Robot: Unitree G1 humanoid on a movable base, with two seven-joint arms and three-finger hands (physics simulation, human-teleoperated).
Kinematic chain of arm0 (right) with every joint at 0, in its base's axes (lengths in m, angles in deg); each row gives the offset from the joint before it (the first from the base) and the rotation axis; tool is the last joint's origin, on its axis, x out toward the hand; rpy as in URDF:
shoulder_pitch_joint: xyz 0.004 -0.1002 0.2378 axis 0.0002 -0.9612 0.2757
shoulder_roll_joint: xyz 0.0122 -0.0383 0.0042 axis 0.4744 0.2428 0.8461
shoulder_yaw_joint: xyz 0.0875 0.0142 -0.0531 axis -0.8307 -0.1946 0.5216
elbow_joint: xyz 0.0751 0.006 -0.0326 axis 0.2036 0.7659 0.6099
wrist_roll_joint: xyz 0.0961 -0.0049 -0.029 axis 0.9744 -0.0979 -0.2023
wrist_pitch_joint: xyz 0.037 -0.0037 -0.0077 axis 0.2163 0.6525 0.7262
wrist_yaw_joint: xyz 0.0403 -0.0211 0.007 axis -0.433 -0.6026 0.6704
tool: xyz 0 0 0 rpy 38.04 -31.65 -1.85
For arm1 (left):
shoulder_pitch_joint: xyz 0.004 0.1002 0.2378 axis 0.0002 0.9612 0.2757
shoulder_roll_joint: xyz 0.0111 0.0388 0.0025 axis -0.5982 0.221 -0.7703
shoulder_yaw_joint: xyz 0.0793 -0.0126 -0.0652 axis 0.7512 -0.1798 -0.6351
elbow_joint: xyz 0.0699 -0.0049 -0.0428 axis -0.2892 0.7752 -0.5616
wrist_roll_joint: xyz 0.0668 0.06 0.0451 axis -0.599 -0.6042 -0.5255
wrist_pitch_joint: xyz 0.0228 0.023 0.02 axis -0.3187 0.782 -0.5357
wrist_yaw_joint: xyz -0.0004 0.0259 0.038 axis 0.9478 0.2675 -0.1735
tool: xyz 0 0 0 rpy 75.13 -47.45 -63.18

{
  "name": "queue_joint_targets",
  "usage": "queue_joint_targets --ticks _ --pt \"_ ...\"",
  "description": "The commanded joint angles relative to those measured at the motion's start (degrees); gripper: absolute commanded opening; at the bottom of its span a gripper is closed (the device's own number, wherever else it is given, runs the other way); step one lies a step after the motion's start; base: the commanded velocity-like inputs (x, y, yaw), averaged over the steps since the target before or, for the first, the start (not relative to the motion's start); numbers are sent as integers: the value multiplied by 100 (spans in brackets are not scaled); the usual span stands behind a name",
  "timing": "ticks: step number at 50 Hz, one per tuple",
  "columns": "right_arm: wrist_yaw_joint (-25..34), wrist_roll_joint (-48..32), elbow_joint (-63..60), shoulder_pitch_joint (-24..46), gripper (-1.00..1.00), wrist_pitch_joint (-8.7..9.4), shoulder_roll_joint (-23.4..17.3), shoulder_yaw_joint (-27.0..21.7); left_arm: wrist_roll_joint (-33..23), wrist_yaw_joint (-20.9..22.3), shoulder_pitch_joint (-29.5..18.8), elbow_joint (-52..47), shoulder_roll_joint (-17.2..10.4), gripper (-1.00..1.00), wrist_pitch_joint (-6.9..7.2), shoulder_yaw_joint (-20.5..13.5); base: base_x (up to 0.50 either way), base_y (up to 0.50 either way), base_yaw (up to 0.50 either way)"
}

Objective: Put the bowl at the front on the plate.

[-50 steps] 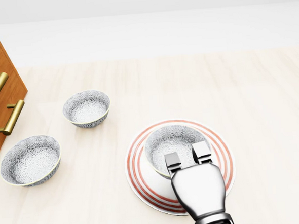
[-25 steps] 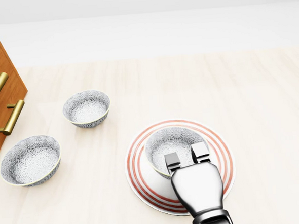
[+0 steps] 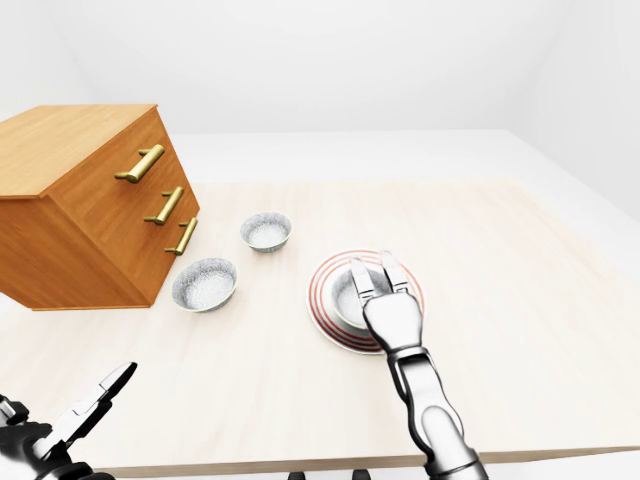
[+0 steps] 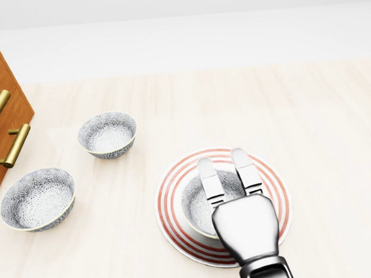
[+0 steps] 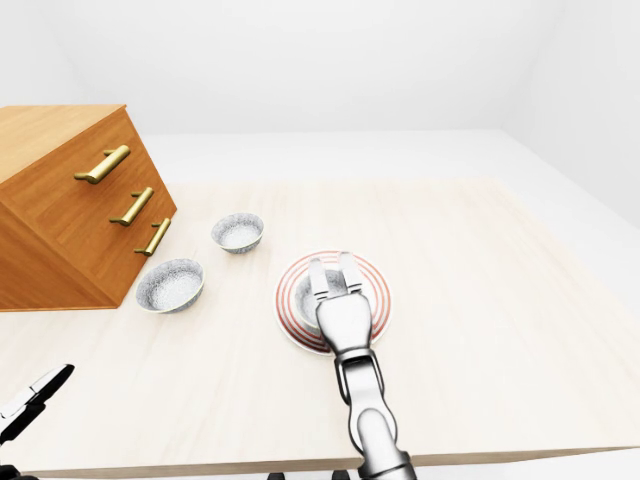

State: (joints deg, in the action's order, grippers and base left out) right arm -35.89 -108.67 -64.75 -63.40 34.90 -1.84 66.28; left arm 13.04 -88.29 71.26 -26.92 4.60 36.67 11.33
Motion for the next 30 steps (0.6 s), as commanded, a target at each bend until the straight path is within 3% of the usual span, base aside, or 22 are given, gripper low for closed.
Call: queue_joint_targets --ticks 1,2,7,11,13,16,24,30 --pt "1255 -1065 -1687 -164 100 0 41 125 -22 8 -11 53 3 100 -46 9 0 0 0" --pt "1427 -1229 -1880 -155 100 0 67 116 -27 3 -10 69 4 100 -64 17 0 0 0" --pt "2773 -1367 -2920 446 100 0 -1080 635 -34 -8 -8 108 -10 100 -103 34 0 0 0" --pt "3488 -1367 -3489 889 100 0 -1444 406 -41 -10 1 97 -9 100 -91 38 0 0 0" --pt "3845 -1367 -3762 1105 100 0 -1449 127 -52 -7 6 103 -5 100 -105 45 0 0 0" --pt "4070 -1367 -3796 1326 100 0 -1325 -31 -46 -73 -35 83 -48 100 38 35 0 0 0" --pt "4272 -1367 -3975 1854 100 0 -1324 -296 -112 -21 1 97 -18 100 -37 47 0 0 0" --pt "4272 -1367 -3864 1974 100 0 -1222 -214 -135 -10 12 116 -16 100 -61 46 0 0 0"
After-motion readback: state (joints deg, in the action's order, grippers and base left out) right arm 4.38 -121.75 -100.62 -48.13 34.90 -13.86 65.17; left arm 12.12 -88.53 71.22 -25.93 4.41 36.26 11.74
